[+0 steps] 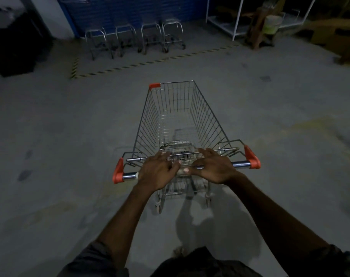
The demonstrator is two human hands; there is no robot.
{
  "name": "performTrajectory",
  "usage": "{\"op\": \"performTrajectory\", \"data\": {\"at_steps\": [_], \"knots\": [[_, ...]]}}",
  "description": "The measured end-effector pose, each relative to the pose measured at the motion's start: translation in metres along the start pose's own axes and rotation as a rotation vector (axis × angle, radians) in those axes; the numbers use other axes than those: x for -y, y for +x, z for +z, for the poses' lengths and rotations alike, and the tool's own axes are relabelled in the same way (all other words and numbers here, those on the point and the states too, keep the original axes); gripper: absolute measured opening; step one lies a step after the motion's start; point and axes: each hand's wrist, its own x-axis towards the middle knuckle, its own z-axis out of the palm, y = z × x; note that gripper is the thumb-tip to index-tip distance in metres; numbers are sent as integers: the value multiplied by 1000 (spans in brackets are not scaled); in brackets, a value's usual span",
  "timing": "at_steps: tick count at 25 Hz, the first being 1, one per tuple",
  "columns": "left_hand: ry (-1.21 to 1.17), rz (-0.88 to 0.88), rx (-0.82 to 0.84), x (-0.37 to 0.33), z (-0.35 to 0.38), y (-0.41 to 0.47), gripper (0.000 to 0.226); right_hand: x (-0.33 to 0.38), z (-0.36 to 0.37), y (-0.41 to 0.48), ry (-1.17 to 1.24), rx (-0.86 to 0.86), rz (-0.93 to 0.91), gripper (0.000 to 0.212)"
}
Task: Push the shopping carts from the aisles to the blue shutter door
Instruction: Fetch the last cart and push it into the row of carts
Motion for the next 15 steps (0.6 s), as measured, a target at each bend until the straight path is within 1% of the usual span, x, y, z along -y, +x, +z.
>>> {"op": "performTrajectory", "data": {"at_steps": [2, 3, 6, 12, 15], "knots": [[27, 7, 0, 14, -3, 40, 86, -10, -12, 38, -24, -45, 18, 88], [37, 18, -7, 21, -4, 59, 87, -15, -15, 58, -39, -84, 14, 85], [38, 33, 13, 41, -14, 116, 80, -29, -25, 114, -69, -176, 17, 85], [-51, 25, 33, 76, -25, 229, 64, -53, -65, 215, -94, -280, 14, 95], [-80, 5, 25, 87, -32, 284, 61, -71, -82, 266, -110, -333, -3, 99]]}}
